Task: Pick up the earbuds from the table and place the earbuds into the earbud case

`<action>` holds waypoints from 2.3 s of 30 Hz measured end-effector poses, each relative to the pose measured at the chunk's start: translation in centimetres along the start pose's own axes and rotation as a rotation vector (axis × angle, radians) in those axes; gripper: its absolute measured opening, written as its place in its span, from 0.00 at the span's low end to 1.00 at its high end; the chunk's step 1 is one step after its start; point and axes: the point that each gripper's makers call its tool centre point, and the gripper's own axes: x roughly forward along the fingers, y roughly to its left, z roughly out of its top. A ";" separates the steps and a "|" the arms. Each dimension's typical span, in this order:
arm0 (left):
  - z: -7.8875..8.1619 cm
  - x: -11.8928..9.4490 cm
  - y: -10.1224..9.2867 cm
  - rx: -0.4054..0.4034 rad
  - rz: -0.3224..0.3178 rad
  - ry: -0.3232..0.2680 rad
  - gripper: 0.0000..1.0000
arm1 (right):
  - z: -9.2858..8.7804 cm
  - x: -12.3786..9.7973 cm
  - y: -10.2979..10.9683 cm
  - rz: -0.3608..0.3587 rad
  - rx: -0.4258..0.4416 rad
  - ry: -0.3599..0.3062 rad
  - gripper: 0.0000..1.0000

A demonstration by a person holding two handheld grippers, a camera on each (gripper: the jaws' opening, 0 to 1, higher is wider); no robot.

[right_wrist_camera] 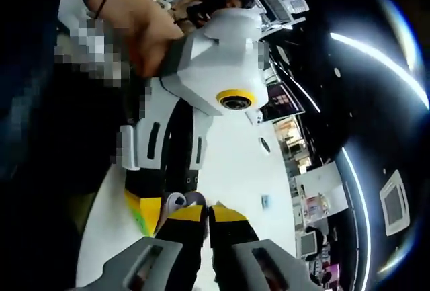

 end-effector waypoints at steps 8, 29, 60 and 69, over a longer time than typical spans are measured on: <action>-0.1 -0.1 -0.1 0.032 -0.003 0.011 0.20 | -0.7 -0.7 -0.6 -0.021 0.308 -0.059 0.16; -0.1 -0.5 0.0 0.071 0.018 0.009 0.20 | -1.8 -0.2 0.8 0.076 1.271 -0.250 0.24; -0.1 -0.7 -0.1 0.063 0.005 -0.012 0.20 | -6.3 -3.0 -1.8 0.074 1.179 -0.174 0.24; -0.1 -0.7 0.0 0.061 0.006 -0.011 0.20 | -8.1 -0.6 -2.5 0.165 1.070 -0.069 0.20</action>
